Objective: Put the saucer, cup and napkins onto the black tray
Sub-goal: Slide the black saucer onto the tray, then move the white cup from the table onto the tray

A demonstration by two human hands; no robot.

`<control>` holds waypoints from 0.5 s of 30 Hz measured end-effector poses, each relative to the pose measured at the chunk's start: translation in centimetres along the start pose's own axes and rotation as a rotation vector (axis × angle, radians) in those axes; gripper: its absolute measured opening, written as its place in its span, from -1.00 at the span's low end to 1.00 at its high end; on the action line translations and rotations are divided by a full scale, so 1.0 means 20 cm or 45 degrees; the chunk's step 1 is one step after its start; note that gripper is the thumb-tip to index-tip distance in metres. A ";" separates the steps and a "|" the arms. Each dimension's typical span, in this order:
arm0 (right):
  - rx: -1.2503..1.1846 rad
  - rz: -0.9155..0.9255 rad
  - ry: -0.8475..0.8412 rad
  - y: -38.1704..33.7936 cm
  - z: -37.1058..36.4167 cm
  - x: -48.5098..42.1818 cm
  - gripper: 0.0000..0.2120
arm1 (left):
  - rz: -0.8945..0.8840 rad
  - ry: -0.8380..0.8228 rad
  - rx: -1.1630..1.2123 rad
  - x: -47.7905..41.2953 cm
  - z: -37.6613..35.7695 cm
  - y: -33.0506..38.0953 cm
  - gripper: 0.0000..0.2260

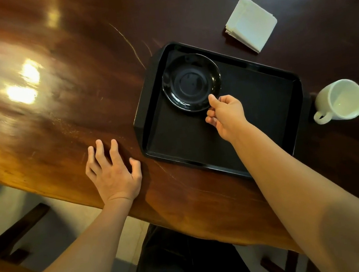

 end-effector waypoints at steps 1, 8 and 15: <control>-0.002 0.006 0.001 0.00 0.00 0.00 -0.84 | 0.002 0.000 0.005 0.00 0.00 0.00 -0.44; 0.138 0.077 -0.003 0.02 0.08 0.00 -0.97 | 0.006 0.057 0.014 0.02 0.01 0.01 -0.45; 0.344 0.176 -0.151 0.03 0.24 0.10 -0.88 | 0.018 0.067 0.020 0.05 0.01 0.03 -0.44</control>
Point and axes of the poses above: each hand's wrist, its own x-axis away from the middle knuckle, its own z-axis out of the back of the hand, y = z × x, the point moved 7 cm from there along -x, towards the middle knuckle, and after that the axes turned 1 degree about z, right-handed, at the moved point
